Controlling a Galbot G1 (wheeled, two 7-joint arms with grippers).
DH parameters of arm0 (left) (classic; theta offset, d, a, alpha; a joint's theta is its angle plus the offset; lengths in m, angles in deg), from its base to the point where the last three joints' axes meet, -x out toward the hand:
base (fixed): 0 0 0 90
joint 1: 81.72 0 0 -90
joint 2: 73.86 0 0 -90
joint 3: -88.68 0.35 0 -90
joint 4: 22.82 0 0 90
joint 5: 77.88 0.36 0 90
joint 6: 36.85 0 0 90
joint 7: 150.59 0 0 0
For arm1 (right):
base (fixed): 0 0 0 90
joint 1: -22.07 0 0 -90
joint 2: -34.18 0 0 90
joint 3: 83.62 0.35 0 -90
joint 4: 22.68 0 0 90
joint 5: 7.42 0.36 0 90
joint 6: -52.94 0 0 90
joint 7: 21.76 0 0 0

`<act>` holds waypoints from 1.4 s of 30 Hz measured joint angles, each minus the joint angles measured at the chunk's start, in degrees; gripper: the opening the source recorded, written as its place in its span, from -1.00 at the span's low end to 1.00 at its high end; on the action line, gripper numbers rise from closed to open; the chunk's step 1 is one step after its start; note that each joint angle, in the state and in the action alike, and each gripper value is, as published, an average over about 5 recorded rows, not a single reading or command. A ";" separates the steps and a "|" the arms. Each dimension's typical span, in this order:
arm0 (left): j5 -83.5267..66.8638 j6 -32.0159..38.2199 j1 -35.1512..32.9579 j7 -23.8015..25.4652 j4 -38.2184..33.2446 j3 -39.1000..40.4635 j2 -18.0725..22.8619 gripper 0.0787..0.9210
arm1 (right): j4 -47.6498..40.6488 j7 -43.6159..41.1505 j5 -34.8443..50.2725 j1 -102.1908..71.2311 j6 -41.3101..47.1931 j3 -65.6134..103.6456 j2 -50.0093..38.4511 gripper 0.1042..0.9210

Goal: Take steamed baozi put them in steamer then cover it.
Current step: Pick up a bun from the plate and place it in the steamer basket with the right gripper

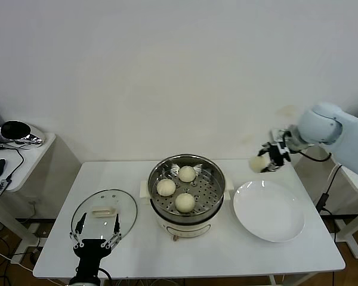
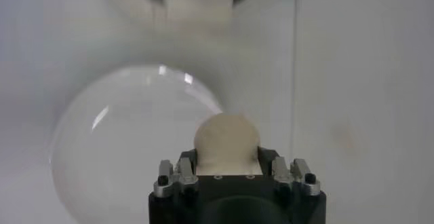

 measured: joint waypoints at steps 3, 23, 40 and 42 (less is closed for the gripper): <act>-0.01 -0.01 0.20 -0.02 0.03 -0.15 0.14 0.77 | 1.27 1.82 4.48 2.54 2.73 -2.40 2.88 0.14; -0.56 -0.46 0.42 -0.10 -0.24 -1.94 -0.16 0.77 | -3.36 9.76 12.55 -3.11 14.09 -5.62 18.89 0.14; -0.58 -0.45 0.91 -0.11 0.60 -1.83 0.01 0.77 | -6.17 10.51 9.17 -9.29 15.83 -4.15 21.28 0.40; -0.58 -0.45 0.96 -0.11 0.64 -1.81 0.00 0.77 | -6.00 10.35 9.15 -9.31 15.87 -3.72 21.09 0.52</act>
